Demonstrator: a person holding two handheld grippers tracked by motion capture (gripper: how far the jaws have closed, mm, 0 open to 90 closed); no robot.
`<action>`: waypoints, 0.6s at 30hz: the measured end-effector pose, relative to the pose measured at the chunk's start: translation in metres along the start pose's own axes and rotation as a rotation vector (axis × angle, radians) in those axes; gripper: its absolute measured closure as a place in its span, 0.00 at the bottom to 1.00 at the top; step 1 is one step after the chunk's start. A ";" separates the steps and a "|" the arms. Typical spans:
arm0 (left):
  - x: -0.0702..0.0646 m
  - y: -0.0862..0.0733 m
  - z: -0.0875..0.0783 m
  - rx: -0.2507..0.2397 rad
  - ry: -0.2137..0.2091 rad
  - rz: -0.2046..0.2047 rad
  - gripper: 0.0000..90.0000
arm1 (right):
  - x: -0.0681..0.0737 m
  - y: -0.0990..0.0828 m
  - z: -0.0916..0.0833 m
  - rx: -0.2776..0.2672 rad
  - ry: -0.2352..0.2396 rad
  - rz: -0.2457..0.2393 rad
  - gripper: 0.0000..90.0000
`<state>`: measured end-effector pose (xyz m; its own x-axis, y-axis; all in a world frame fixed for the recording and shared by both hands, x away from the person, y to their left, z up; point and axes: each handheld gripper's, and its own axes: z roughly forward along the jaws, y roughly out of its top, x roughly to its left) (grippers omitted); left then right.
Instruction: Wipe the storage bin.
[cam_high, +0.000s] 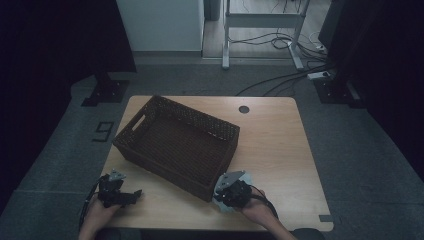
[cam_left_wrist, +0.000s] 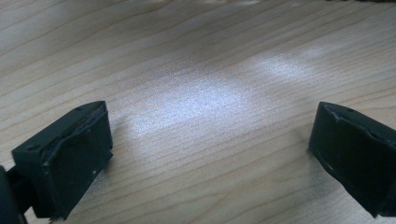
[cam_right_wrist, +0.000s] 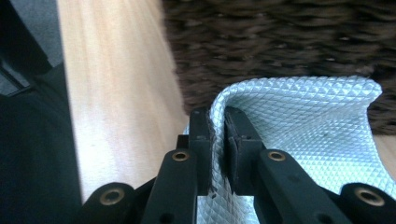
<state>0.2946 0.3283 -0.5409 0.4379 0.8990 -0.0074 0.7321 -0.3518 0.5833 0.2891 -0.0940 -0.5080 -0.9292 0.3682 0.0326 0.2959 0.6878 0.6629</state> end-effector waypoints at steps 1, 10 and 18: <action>0.000 0.000 0.000 0.000 0.000 0.000 0.00 | 0.002 0.000 0.000 -0.001 0.005 -0.004 0.90; 0.000 0.000 0.000 0.001 -0.001 0.002 0.00 | 0.009 0.002 -0.001 -0.001 0.005 -0.024 0.91; -0.001 0.000 0.000 0.001 0.001 0.000 0.00 | 0.002 0.001 -0.026 -0.047 -0.029 0.001 0.94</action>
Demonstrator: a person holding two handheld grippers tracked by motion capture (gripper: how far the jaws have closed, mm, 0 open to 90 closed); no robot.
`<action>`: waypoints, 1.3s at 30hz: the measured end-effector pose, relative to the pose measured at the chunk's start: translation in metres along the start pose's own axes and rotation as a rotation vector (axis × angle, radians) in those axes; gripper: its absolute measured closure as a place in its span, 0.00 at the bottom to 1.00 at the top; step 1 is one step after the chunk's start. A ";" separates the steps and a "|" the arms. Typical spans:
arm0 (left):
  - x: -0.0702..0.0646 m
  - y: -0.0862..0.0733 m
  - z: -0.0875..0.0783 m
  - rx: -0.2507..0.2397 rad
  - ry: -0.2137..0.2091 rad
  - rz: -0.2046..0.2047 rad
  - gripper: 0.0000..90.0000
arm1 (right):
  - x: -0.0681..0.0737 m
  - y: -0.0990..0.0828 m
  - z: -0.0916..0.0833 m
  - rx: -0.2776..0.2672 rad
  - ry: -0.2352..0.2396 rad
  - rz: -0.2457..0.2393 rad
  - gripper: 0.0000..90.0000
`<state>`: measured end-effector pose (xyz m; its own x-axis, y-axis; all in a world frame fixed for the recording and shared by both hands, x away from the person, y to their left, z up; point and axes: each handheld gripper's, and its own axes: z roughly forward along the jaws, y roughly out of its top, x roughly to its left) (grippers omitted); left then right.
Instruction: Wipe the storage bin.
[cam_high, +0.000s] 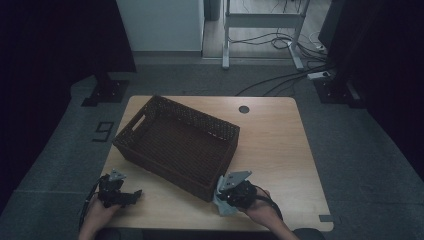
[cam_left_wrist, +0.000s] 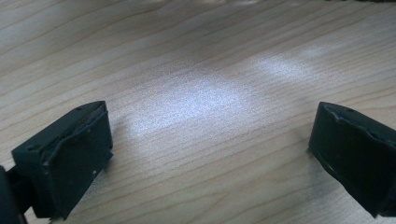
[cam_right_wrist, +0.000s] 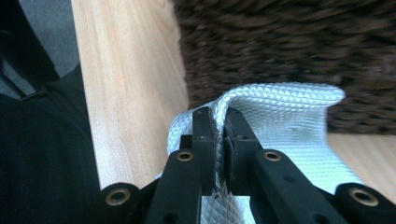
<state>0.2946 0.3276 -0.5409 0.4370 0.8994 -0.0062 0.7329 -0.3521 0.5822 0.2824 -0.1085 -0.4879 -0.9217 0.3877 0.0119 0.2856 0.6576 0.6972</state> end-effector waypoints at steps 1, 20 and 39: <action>0.000 0.000 0.000 0.000 0.000 0.000 0.00 | -0.001 0.000 -0.004 -0.004 -0.005 0.005 0.94; 0.000 0.000 0.000 -0.004 -0.001 0.001 0.00 | -0.042 0.019 -0.078 -0.097 -0.150 0.071 0.95; 0.000 0.000 0.001 -0.010 -0.004 0.005 0.00 | -0.088 0.006 -0.144 -0.135 -0.313 0.190 0.95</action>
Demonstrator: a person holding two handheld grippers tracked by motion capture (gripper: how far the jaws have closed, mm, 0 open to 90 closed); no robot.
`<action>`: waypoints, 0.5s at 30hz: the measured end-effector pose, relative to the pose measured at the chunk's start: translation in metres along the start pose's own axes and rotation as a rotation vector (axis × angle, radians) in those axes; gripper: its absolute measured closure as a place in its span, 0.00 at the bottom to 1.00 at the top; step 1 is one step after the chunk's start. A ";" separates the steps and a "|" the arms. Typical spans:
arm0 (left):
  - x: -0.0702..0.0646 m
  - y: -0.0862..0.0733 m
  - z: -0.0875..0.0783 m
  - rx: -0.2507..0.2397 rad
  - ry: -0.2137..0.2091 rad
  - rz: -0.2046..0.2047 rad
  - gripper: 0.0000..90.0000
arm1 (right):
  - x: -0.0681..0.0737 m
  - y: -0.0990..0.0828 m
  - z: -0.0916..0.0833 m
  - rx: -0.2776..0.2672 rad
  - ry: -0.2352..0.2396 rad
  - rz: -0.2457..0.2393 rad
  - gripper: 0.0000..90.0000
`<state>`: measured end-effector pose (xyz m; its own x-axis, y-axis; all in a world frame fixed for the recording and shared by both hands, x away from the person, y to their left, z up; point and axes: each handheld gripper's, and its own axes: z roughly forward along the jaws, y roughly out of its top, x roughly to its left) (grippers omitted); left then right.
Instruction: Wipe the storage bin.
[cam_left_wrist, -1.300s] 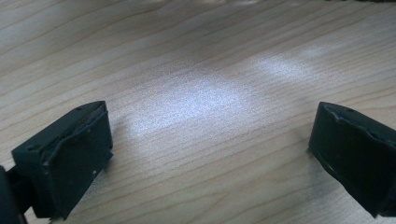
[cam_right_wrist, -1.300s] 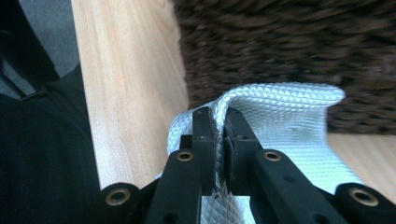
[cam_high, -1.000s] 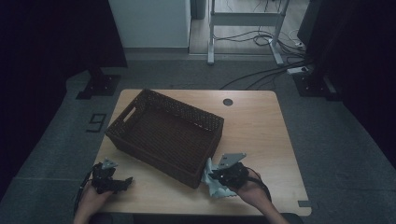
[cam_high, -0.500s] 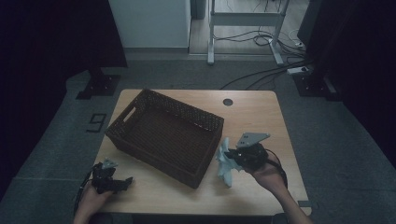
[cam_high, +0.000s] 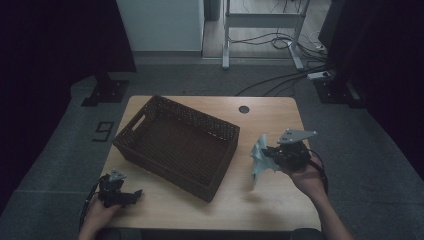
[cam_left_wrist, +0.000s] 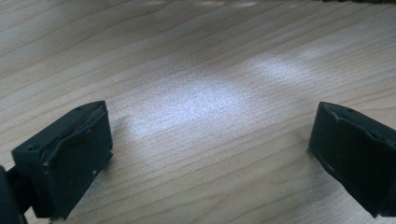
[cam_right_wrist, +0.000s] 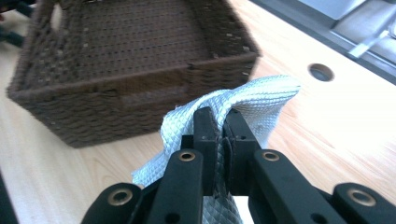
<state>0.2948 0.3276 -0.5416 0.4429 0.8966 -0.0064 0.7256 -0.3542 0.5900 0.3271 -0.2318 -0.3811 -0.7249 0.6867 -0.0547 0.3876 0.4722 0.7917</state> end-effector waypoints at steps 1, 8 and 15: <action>0.000 0.000 0.000 0.000 -0.001 0.000 0.00 | -0.004 -0.001 -0.003 0.001 -0.012 0.005 0.95; 0.000 0.000 0.000 -0.001 0.001 -0.002 0.00 | -0.025 -0.008 -0.024 -0.005 -0.084 0.048 0.95; 0.000 0.000 0.000 0.000 0.000 0.000 0.00 | -0.045 -0.024 -0.037 0.009 -0.153 0.093 0.95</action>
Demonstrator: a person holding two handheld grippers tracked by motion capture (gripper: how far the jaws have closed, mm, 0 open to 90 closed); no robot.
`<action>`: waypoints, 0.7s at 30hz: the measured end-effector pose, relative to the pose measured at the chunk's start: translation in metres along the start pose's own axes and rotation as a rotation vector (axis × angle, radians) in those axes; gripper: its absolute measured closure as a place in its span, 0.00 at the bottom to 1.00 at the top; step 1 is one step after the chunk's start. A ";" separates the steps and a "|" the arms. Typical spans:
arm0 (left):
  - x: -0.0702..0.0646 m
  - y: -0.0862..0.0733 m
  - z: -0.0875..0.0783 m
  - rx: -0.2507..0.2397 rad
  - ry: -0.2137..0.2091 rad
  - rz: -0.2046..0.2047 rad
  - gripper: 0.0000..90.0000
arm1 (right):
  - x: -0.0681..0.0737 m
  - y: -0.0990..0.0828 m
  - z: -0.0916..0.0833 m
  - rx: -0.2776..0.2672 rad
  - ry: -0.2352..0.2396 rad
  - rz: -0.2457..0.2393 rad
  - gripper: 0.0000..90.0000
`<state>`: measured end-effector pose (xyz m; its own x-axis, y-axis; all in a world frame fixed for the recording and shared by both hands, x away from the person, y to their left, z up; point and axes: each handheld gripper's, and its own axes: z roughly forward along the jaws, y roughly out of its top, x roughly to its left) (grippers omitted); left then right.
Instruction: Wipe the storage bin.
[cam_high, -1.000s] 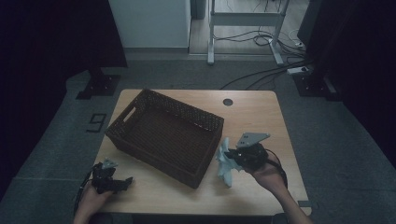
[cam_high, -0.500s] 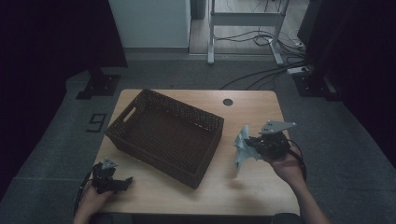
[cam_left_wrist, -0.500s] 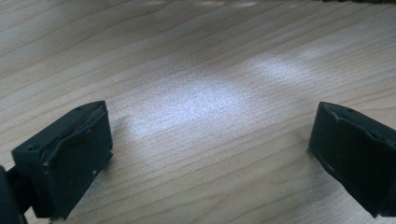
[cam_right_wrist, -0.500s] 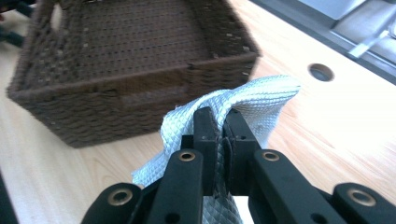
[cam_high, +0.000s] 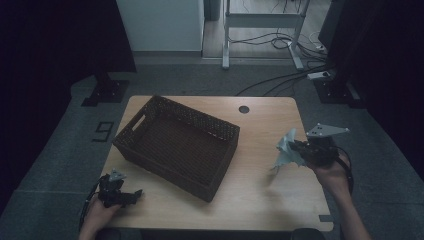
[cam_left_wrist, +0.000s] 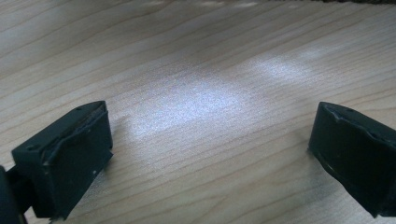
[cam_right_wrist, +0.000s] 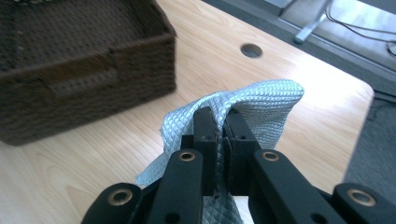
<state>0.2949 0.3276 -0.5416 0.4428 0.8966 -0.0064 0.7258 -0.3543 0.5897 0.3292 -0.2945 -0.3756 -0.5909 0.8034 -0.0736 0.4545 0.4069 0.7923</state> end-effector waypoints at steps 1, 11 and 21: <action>0.000 0.000 0.000 -0.001 0.001 -0.001 0.00 | -0.002 -0.003 0.001 0.004 -0.004 0.008 0.95; 0.000 0.000 0.000 0.000 0.001 -0.001 0.00 | -0.012 -0.053 0.039 0.091 -0.013 0.074 0.94; 0.000 0.000 0.000 0.002 0.000 -0.001 0.00 | -0.009 -0.094 0.077 0.165 0.009 0.110 0.93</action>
<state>0.2950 0.3274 -0.5414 0.4421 0.8969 -0.0066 0.7273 -0.3542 0.5879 0.3433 -0.3065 -0.4964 -0.5374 0.8432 0.0143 0.6195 0.3832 0.6851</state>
